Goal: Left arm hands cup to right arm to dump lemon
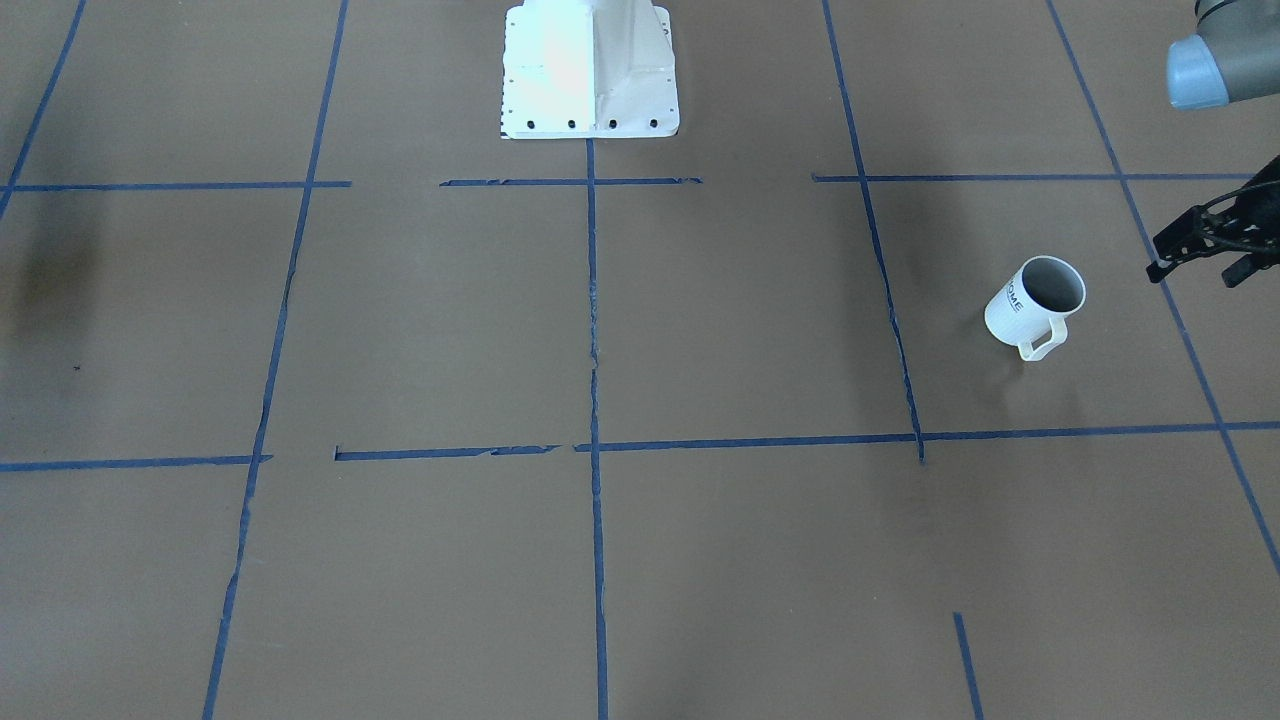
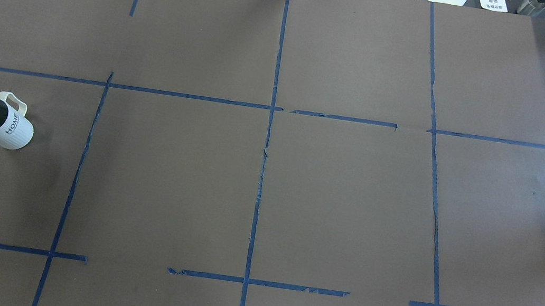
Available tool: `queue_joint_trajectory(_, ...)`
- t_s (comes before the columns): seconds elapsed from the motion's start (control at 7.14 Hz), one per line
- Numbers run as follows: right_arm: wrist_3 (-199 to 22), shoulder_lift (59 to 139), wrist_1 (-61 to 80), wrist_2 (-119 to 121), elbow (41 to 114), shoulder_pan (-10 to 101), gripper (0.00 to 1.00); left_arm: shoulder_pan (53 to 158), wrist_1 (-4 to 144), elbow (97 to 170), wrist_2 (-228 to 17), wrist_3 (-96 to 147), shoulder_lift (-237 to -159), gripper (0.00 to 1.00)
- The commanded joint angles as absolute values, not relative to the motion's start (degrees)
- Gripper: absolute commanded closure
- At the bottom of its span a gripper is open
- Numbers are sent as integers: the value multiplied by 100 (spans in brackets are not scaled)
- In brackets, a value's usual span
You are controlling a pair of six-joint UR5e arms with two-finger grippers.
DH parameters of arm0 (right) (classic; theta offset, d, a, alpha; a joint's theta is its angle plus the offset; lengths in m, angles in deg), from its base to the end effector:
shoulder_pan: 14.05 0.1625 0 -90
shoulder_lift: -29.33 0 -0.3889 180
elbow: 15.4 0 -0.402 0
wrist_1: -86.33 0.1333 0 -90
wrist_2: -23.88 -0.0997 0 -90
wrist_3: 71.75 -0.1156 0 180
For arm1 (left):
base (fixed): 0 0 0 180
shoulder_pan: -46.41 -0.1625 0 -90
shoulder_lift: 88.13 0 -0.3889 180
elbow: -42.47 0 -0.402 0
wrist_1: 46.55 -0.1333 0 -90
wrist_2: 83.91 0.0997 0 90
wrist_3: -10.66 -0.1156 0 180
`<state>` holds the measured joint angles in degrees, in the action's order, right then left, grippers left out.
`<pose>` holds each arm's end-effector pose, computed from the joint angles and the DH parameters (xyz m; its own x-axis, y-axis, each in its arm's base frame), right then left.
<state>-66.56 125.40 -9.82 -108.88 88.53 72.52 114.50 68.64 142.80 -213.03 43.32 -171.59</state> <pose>0.0272 -0.4617 0.5761 0.7233 -0.1541 0.6731 0.1257 0.9879 0.0911 0.1259 -0.4748 0.5524 0.6861 0.0445 -0.7261 0.0521 0.9926 0.1100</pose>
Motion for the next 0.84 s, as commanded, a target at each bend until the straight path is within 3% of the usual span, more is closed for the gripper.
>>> queue_joint_trajectory(0.0,-6656,12540,-982,-10892,8849,7252,0,10733,7105,14346,-20828,5214,-17206,0)
queue_joint_trajectory(0.56,-6656,12540,-982,-10892,8822,7252,0,10433,7123,14337,-20854,5223,-17206,1)
queue_joint_trajectory(0.7,-6656,12540,-982,-10892,8840,7252,0,10433,7097,14294,-20940,5241,-17232,70)
